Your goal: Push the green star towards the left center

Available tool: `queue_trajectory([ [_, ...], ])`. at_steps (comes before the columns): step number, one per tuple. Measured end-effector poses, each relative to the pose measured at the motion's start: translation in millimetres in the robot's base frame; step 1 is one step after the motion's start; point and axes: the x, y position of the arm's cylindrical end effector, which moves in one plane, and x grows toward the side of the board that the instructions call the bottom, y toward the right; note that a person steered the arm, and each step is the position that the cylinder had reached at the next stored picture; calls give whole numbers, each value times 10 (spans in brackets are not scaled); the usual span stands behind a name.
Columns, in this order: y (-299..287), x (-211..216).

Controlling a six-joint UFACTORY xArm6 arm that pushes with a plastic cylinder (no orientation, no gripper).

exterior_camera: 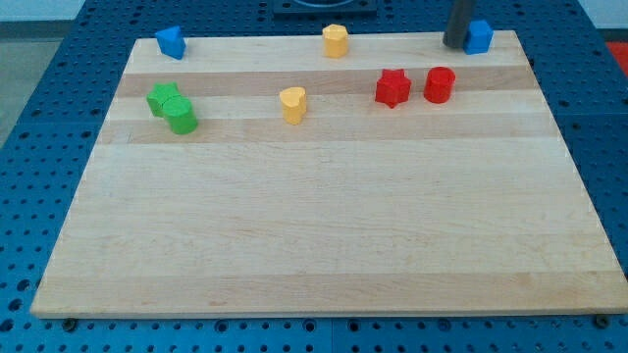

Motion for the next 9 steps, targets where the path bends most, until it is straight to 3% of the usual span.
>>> queue_trajectory([
  [2, -477, 4],
  [5, -581, 189],
  [9, -2133, 420],
])
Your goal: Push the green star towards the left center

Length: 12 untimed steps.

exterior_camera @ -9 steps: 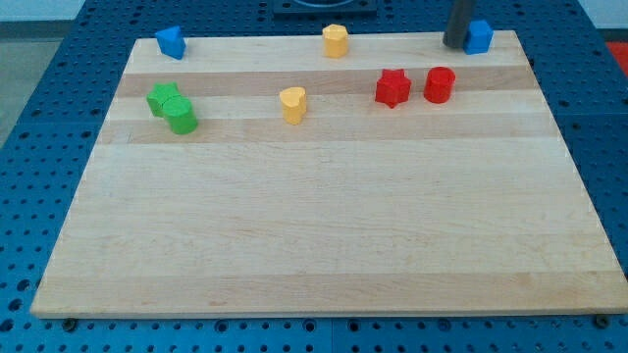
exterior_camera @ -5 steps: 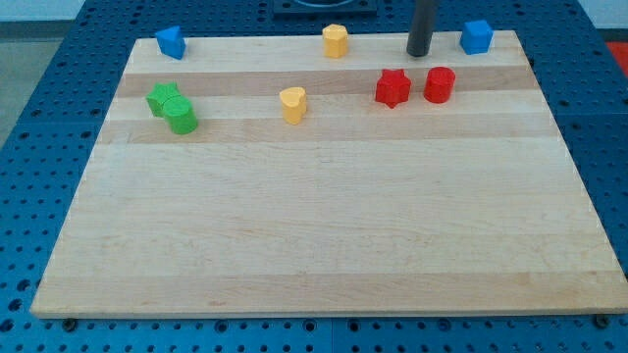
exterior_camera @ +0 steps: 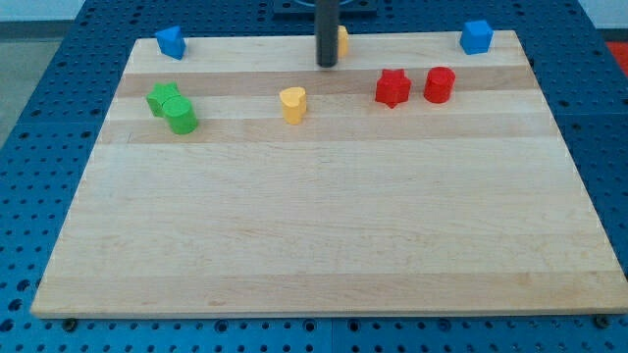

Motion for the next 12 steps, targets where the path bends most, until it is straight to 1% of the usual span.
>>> queue_trajectory([
  [1, -232, 271],
  [2, -603, 425],
  [4, -1478, 543],
  [5, -1679, 575],
  [6, -1752, 776],
  [7, -1935, 792],
  [8, -1957, 746],
  [9, -1973, 503],
  [10, -2335, 446],
  [11, -2594, 554],
  [12, -2600, 825],
])
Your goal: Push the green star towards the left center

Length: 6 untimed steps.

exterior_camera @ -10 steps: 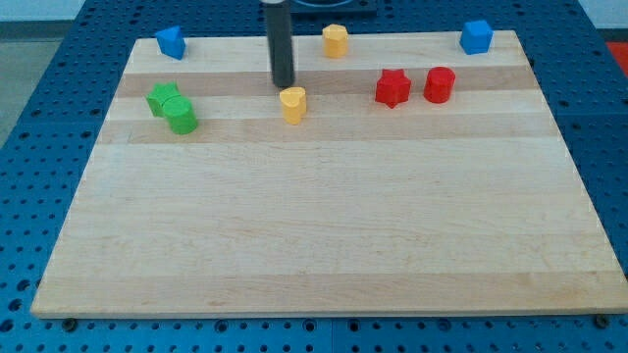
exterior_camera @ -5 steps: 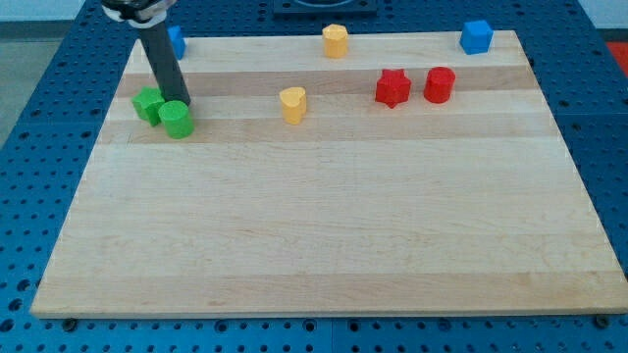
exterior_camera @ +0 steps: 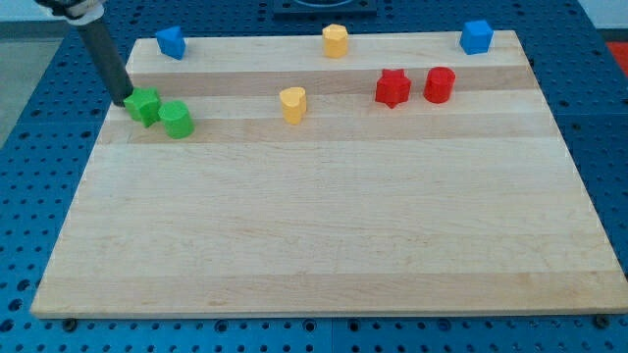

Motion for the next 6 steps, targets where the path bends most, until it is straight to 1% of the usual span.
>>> queue_trajectory([
  [2, 49, -227],
  [3, 256, -203],
  [5, 279, -38],
  [6, 290, -27],
])
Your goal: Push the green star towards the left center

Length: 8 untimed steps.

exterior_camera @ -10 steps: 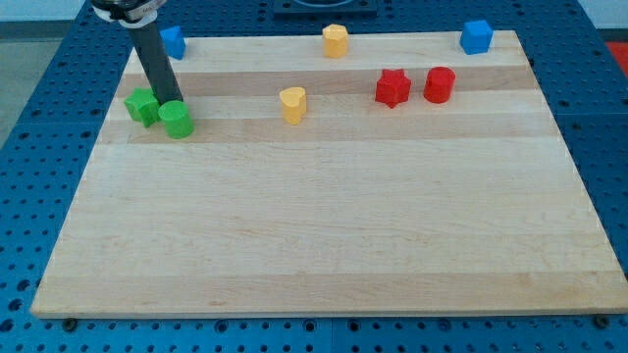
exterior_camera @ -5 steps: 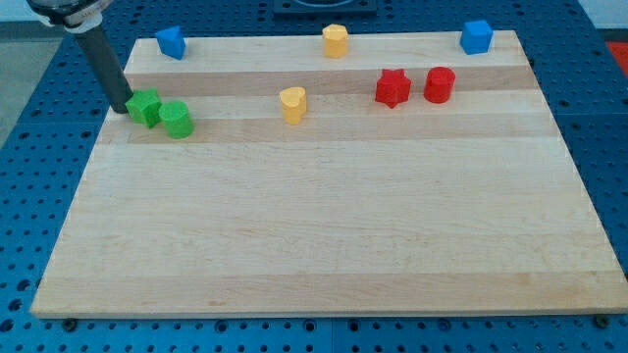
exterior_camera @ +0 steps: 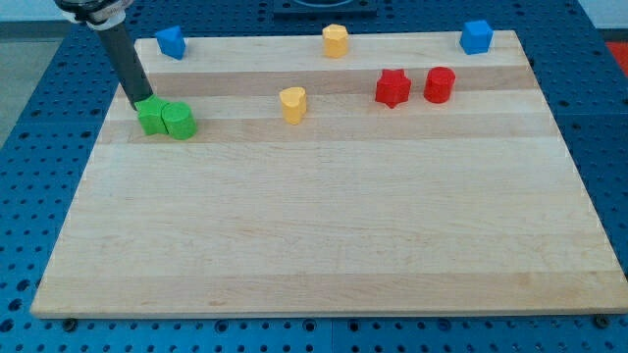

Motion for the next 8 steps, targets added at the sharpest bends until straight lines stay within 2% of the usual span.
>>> queue_trajectory([
  [4, 538, -1],
  [5, 543, 53],
  [7, 113, 53],
  [8, 176, 53],
])
